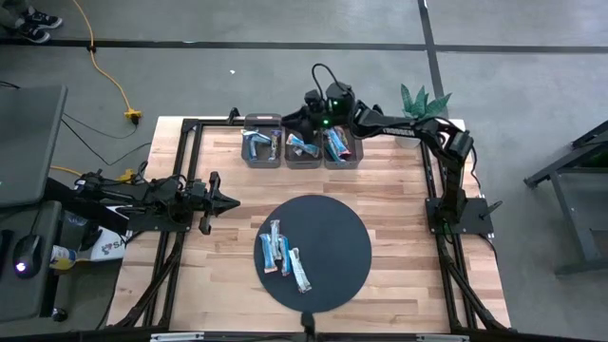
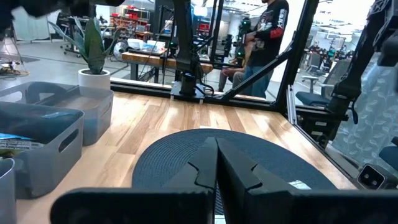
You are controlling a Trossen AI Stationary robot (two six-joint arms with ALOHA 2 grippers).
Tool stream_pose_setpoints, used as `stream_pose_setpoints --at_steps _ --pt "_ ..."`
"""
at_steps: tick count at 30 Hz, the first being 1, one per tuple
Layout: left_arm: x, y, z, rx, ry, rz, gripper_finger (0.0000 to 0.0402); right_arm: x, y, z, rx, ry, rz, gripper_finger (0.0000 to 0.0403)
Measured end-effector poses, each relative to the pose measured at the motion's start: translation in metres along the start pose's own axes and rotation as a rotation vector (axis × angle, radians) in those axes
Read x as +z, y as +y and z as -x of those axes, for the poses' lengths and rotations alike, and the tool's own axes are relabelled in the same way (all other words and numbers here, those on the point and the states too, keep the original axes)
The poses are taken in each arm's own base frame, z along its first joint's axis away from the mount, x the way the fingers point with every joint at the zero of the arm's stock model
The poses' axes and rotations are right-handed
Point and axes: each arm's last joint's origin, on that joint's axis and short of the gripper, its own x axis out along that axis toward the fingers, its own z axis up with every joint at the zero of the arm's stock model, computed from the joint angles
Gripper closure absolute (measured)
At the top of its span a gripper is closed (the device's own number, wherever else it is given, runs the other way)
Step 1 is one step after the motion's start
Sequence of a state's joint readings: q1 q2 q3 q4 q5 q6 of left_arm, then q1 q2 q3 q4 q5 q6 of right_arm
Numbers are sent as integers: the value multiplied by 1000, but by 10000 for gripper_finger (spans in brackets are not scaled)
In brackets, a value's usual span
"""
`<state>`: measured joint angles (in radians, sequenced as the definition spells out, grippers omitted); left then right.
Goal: Pick and place Granola Bars by type
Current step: Put the yellow granola bar into the middle black bin
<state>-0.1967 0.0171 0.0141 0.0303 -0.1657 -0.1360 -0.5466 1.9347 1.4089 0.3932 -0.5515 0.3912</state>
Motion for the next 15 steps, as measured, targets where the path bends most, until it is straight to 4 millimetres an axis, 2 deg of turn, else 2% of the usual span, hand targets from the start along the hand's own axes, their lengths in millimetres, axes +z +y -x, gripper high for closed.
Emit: stream_pose_setpoints --at_steps 7,12,15 --pt "0 0 0 0 0 0 400 18 31 -10 204 -54 -3 272" --pt "0 0 0 0 0 0 400 26 71 -27 271 16 30 272" --pt "0 0 0 0 0 0 400 29 99 -37 247 78 94 272"
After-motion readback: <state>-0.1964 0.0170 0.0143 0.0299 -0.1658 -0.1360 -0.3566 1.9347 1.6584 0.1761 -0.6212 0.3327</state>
